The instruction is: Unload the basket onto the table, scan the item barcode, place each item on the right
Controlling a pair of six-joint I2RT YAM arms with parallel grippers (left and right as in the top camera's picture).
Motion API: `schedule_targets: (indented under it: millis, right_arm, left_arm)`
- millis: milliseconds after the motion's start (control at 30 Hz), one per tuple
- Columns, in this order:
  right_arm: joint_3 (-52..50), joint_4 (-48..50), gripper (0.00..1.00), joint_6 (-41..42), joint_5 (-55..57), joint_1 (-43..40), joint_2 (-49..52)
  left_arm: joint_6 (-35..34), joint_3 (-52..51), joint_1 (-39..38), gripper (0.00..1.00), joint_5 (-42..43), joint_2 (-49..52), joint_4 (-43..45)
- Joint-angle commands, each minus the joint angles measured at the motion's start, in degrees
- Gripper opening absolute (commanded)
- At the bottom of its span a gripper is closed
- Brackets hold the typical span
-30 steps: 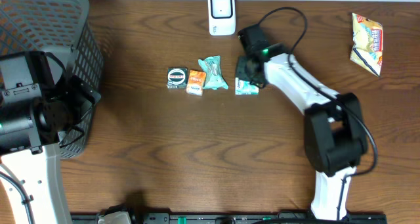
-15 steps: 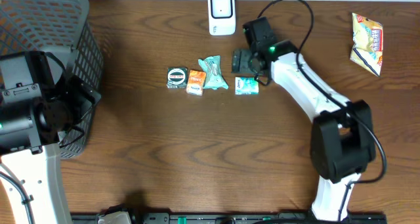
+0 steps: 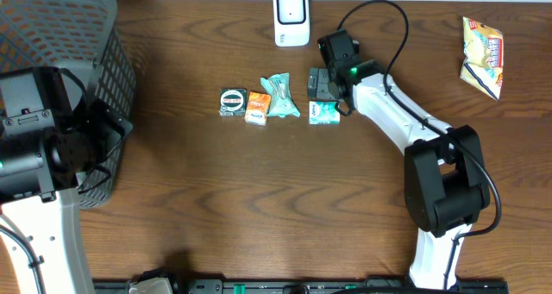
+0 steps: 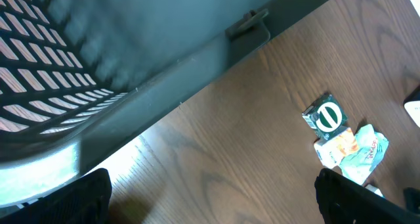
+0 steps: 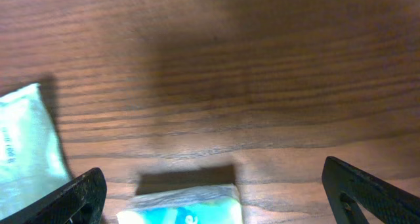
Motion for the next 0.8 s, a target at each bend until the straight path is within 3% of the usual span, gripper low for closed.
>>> schedule_targets:
  millis: [0,67,167,267,333,433,533,767]
  right_arm:
    - [-2.34,1.86,0.88,-0.76,1.40,-0.66,-0.33]
    - [-3.30,3.04,0.73,-0.76,0.90,-0.74,-0.33]
    - [-4.96,6.16,0.70,-0.79,-1.86,-0.74,-0.33]
    - [-6.36,8.11,0.57,-0.79,-2.21,-0.74,-0.33]
    - [-6.49,7.96,0.54,-0.79,-2.21,-0.85,-0.33]
    - [-6.49,6.64,0.26,-0.79,-3.63,-0.83,-0.33]
    - [-6.47,4.39,0.04,-0.81,-4.81,-0.85,-0.44]
    - [-6.47,-7.82,0.01,-1.03,-8.02,-0.98,-3.15]
  left_arm:
    - [-0.24,0.61,0.35,0.98,-0.35,-0.26,-0.17]
    - [-0.24,0.61,0.35,0.98,-0.35,-0.26,-0.17]
    - [-0.24,0.61,0.35,0.97,-0.35,-0.26,-0.17]
    - [-0.24,0.61,0.35,0.98,-0.35,-0.26,-0.17]
    - [-0.24,0.61,0.35,0.98,-0.35,-0.26,-0.17]
    - [-0.24,0.61,0.35,0.98,-0.35,-0.26,-0.17]
    - [-0.24,0.61,0.35,0.98,-0.35,-0.26,-0.17]
    - [-0.24,0.61,0.35,0.98,-0.35,-0.26,-0.17]
